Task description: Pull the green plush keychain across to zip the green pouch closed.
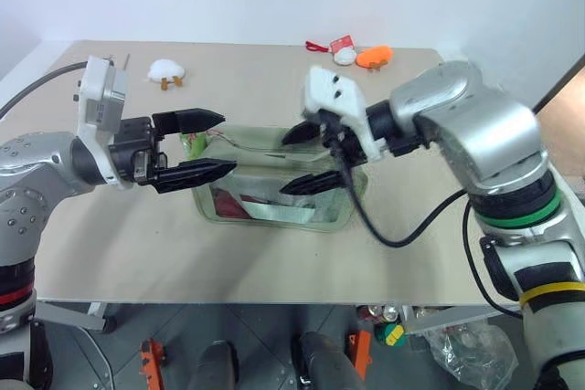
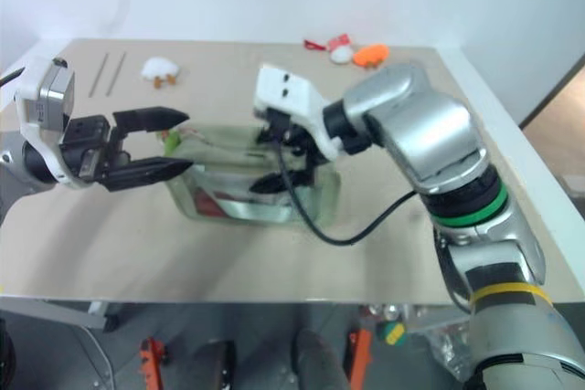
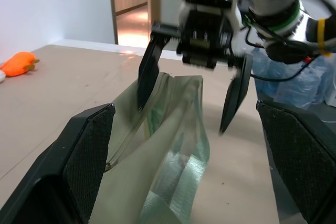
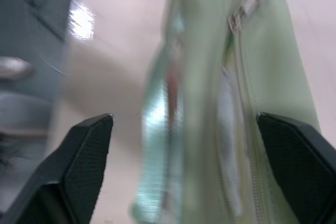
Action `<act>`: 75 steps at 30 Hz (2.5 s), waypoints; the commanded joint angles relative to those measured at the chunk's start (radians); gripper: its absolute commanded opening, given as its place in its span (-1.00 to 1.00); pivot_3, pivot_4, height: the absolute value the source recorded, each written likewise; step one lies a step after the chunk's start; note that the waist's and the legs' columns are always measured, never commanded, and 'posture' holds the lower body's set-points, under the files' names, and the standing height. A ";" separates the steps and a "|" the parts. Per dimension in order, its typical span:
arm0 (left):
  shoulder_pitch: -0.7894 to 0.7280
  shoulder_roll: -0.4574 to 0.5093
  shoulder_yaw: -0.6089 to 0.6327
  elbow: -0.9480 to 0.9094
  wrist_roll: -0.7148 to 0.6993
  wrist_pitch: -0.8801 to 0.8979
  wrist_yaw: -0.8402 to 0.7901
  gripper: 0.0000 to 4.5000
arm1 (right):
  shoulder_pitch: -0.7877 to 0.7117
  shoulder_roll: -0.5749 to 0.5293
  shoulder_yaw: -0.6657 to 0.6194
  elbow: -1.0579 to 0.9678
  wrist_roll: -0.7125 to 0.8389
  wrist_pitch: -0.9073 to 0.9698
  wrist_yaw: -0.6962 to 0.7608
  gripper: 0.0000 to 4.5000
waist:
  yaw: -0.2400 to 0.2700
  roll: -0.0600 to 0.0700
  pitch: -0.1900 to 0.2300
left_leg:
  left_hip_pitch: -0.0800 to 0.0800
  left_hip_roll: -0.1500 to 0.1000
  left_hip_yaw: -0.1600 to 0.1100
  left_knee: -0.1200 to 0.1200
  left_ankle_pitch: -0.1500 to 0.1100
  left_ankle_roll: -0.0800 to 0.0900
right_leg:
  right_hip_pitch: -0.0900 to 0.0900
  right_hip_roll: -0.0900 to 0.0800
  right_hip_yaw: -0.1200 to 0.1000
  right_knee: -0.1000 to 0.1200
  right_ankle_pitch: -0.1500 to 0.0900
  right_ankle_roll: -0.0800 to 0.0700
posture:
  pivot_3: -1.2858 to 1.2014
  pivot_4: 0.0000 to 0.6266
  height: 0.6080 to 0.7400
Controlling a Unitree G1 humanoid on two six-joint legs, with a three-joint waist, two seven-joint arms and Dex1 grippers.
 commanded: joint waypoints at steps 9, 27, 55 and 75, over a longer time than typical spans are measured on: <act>-0.040 -0.014 -0.036 0.004 0.004 -0.007 -0.036 1.00 | 0.194 -0.313 -0.198 -0.031 0.058 -0.121 0.045 0.99 | 0.002 0.000 0.000 | 0.000 -0.001 0.000 0.000 -0.001 0.002 | 0.001 -0.001 0.000 -0.001 -0.002 0.001 | 0.03 -0.52 1.00; -0.088 -0.036 -0.081 0.049 0.043 -0.008 -0.066 1.00 | 0.348 -0.327 -0.222 -0.188 0.174 -0.060 -0.073 0.99 | 0.000 0.001 0.001 | 0.001 -0.001 0.000 0.000 -0.001 0.002 | 0.001 0.000 0.001 0.000 -0.002 0.001 | 0.03 -0.52 1.00; -0.077 0.021 0.078 0.230 0.130 -0.080 0.025 1.00 | 0.404 -0.304 -0.151 -0.184 0.152 -0.138 -0.125 -0.96 | -0.002 0.001 0.001 | 0.001 0.000 0.000 0.000 -0.001 0.002 | 0.001 0.000 0.001 0.000 -0.002 0.001 | 0.03 -0.52 1.00; 0.032 -0.053 0.077 0.410 0.241 -0.099 0.084 1.00 | 0.423 -0.302 -0.140 -0.198 0.147 -0.141 -0.130 -0.96 | -0.004 0.001 0.001 | 0.002 0.001 0.001 0.000 -0.001 0.002 | 0.000 0.001 0.001 0.001 -0.001 0.000 | 0.03 -0.52 1.00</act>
